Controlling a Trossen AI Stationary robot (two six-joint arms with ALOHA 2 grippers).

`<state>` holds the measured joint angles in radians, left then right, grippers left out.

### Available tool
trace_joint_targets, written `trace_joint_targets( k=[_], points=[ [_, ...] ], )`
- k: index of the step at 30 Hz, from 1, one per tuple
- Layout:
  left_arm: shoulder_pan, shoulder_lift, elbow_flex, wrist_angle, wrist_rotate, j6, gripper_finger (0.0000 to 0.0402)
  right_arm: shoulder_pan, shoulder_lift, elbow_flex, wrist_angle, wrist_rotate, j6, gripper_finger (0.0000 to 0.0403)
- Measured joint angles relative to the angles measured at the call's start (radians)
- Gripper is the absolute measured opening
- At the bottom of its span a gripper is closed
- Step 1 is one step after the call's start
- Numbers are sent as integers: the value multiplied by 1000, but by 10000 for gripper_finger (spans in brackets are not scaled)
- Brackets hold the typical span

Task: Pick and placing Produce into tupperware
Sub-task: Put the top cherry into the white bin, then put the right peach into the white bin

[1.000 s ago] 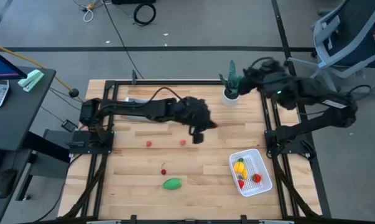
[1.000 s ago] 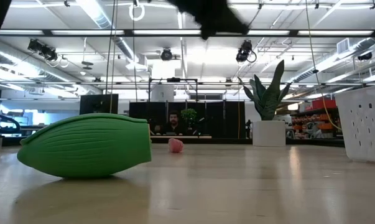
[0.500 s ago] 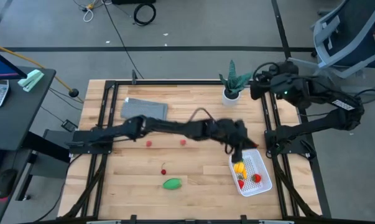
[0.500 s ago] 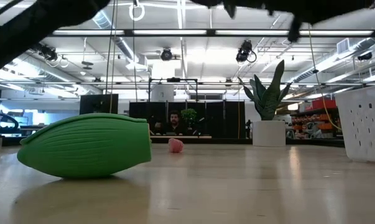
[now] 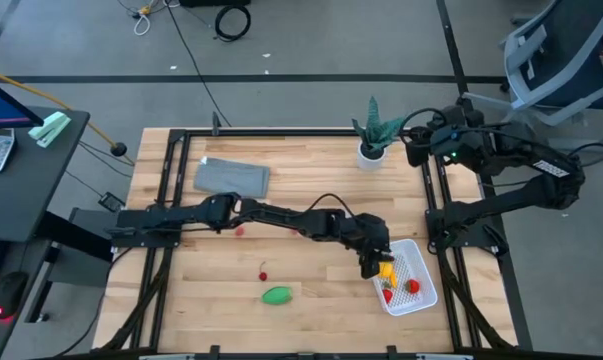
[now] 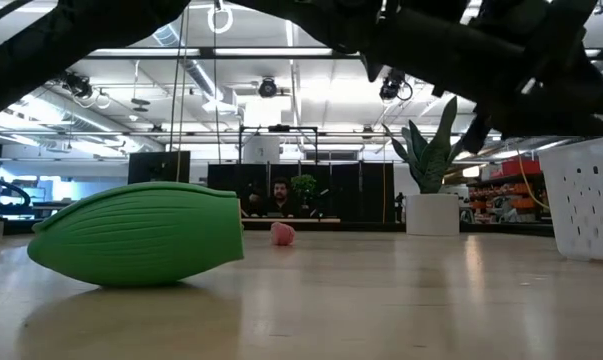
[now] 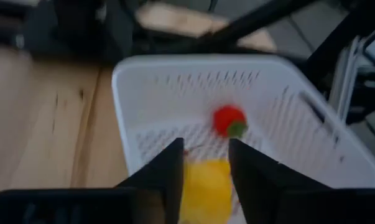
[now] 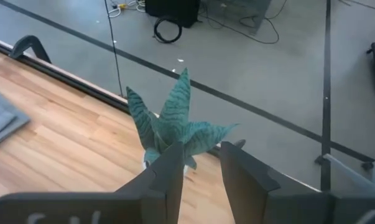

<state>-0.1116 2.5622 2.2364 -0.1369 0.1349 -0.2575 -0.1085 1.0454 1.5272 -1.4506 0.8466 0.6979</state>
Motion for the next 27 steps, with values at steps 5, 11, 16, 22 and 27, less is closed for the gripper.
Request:
trace_joint_targets(
  k=[5,11,16,22,27],
  points=[
    [0,0,0,-61,0,-44,175,0,1,0,0,-17,0,114],
    [-2,-37,37,-102,1,-69,187,0,0,0,-2,-25,-21,114],
    [5,-95,117,-427,2,2,175,0,1,0,-14,-82,-26,114],
    [11,-216,108,-803,0,8,156,0,1,0,-19,-107,-27,114],
    [9,-257,106,-1160,-50,-24,138,0,1,-1,-19,-110,-26,114]
  ],
)
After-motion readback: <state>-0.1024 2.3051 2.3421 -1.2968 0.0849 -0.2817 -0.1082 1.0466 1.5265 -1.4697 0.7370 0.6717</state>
